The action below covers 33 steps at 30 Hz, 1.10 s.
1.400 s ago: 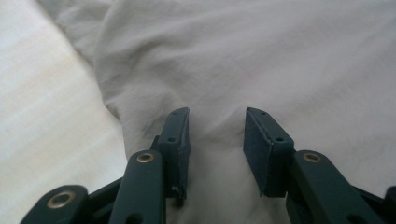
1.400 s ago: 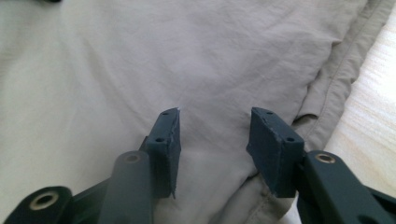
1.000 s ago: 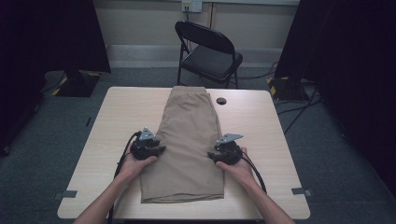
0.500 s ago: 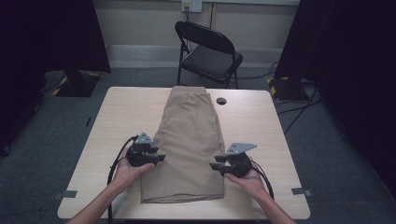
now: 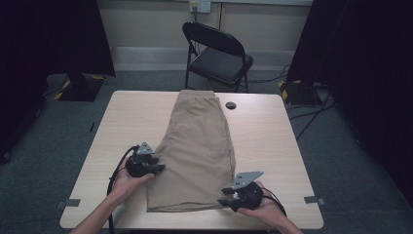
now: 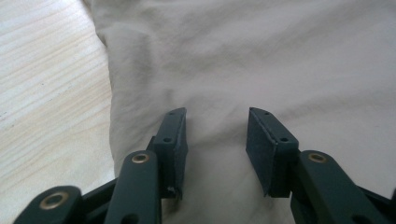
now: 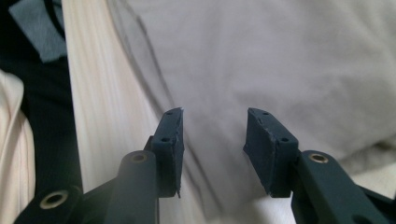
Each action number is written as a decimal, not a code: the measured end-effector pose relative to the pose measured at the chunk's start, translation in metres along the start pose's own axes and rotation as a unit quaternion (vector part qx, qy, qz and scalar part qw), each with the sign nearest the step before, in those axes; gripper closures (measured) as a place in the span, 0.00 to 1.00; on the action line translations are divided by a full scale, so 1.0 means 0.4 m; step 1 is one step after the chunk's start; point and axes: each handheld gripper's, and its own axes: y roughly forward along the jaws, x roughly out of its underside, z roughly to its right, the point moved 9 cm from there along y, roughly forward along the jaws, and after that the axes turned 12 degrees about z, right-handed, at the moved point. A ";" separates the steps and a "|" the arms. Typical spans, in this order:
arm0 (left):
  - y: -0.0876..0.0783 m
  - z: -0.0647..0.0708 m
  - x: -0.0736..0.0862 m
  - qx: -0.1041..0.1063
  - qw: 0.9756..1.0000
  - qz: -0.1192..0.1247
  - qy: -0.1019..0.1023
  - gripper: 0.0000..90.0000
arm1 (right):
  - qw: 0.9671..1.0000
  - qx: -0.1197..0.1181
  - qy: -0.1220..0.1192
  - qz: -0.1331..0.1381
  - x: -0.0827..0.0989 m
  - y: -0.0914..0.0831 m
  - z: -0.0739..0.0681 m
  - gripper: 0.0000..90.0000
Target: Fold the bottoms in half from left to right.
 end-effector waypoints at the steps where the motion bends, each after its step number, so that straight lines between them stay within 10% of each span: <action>1: 0.004 0.000 0.001 -0.001 1.000 -0.005 0.007 0.66 | 1.000 0.001 -0.004 -0.004 0.006 -0.002 -0.001 0.62; 16: 0.022 -0.018 -0.003 0.008 1.000 0.014 0.001 0.65 | 0.999 -0.013 -0.044 -0.013 0.038 0.013 -0.022 0.56; 25: 0.024 -0.016 -0.004 0.016 1.000 0.015 -0.006 0.60 | 0.998 0.010 -0.063 -0.011 0.032 0.015 -0.004 0.85; 33: 0.024 -0.016 -0.003 0.019 1.000 0.015 -0.003 0.59 | 1.000 -0.003 -0.002 0.005 0.000 0.010 0.012 0.98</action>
